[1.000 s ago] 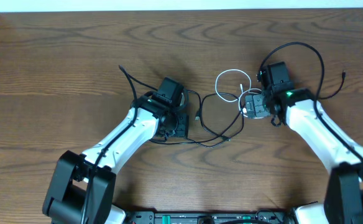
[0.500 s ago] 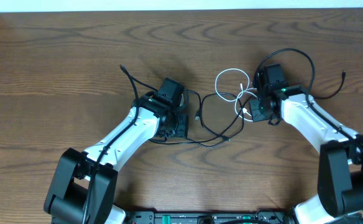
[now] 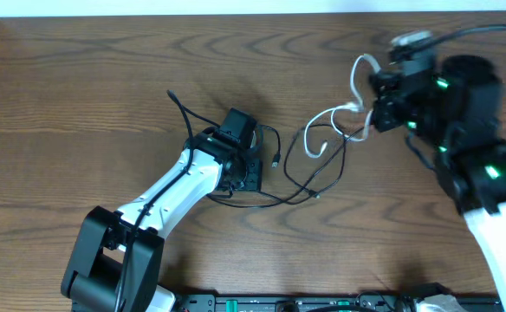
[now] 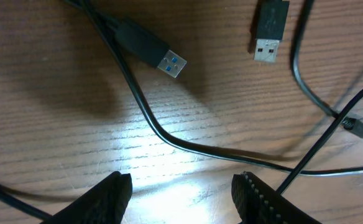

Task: Untangle cables

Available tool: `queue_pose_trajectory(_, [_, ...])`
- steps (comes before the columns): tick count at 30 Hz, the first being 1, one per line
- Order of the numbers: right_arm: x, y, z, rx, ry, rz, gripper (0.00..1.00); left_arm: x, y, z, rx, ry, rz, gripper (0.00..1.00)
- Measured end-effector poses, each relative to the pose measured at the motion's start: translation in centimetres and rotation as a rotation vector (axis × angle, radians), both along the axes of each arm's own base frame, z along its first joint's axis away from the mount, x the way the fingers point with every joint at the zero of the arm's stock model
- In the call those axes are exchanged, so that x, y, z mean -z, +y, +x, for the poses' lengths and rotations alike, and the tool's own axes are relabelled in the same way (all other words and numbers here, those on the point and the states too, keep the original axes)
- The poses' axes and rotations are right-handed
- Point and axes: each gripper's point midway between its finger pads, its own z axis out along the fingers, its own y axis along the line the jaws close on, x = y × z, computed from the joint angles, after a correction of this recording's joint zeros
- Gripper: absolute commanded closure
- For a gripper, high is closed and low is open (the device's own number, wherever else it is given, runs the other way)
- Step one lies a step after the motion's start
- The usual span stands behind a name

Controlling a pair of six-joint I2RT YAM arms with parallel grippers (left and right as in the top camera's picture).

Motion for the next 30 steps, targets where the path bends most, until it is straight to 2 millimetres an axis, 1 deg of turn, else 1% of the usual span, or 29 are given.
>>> queue_pose_trajectory(1, [-0.8,-0.1,-0.2,0.004,-0.026,0.004,0.99,0.0,0.0,0.0,0.000,0.000,0.000,0.43])
queue_pose_trajectory(2, [-3.0,-0.5,-0.7,0.019,-0.103,0.017,0.99,0.0,0.0,0.0,0.000,0.000,0.000,0.43])
queue_pose_trajectory(3, [-3.8,-0.7,-0.9,0.027,-0.132,0.021,0.99,0.0,0.0,0.0,0.000,0.000,0.000,0.43])
queue_pose_trajectory(5, [-6.3,-1.4,-1.4,0.060,-0.219,0.033,0.99,0.0,0.0,0.0,0.000,0.000,0.000,0.43])
queue_pose_trajectory(6, [-7.6,-2.0,-1.8,0.087,-0.265,0.037,0.99,0.0,0.0,0.0,0.000,0.000,0.000,0.43])
queue_pose_trajectory(8, [-9.5,-3.2,-2.2,0.152,-0.332,0.046,0.99,0.0,0.0,0.0,0.000,0.001,0.000,0.43])
queue_pose_trajectory(11, [-11.3,-5.2,-2.6,0.259,-0.399,0.050,0.98,0.0,0.0,0.0,0.000,0.000,0.000,0.43])
queue_pose_trajectory(14, [-12.2,-7.5,-2.8,0.390,-0.432,0.040,0.98,0.0,0.0,0.0,0.000,0.001,0.001,0.43])
queue_pose_trajectory(16, [-12.2,-9.3,-2.8,0.495,-0.435,0.021,0.96,0.0,0.0,0.0,0.000,0.001,0.001,0.43])
queue_pose_trajectory(19, [-11.9,-12.5,-2.9,0.668,-0.428,-0.016,0.96,0.0,0.0,-0.1,0.000,0.003,0.002,0.43])
queue_pose_trajectory(21, [-11.4,-15.0,-3.0,0.802,-0.415,-0.053,0.96,0.0,0.1,-0.1,0.000,0.004,0.003,0.43])
queue_pose_trajectory(22, [-11.0,-16.2,-3.1,0.859,-0.403,-0.074,0.96,0.0,0.1,-0.1,0.000,0.005,0.003,0.43])
queue_pose_trajectory(23, [-10.6,-16.9,-3.0,0.892,-0.391,-0.090,0.97,0.0,0.1,-0.1,0.000,0.006,0.003,0.43])
queue_pose_trajectory(24, [-9.4,-18.6,-2.9,0.966,-0.348,-0.136,0.97,0.0,0.1,-0.2,0.000,0.007,0.004,0.43])
queue_pose_trajectory(25, [-8.6,-19.3,-2.8,0.993,-0.315,-0.162,0.97,0.0,0.1,-0.2,0.000,0.007,0.004,0.43])
queue_pose_trajectory(26, [-8.0,-19.7,-2.8,1.005,-0.293,-0.176,0.93,0.0,0.1,-0.2,0.000,0.008,0.004,0.43])
queue_pose_trajectory(28, [-5.7,-20.5,-2.5,1.023,-0.205,-0.229,0.84,0.0,0.1,-0.2,0.000,0.009,0.005,0.43])
queue_pose_trajectory(29, [-4.3,-20.5,-2.2,1.012,-0.150,-0.256,0.77,0.0,0.1,-0.2,0.000,0.008,0.005,0.43])
queue_pose_trajectory(30, [-2.8,-20.3,-1.9,0.988,-0.097,-0.276,0.62,0.0,0.1,-0.2,0.000,0.008,0.005,0.43])
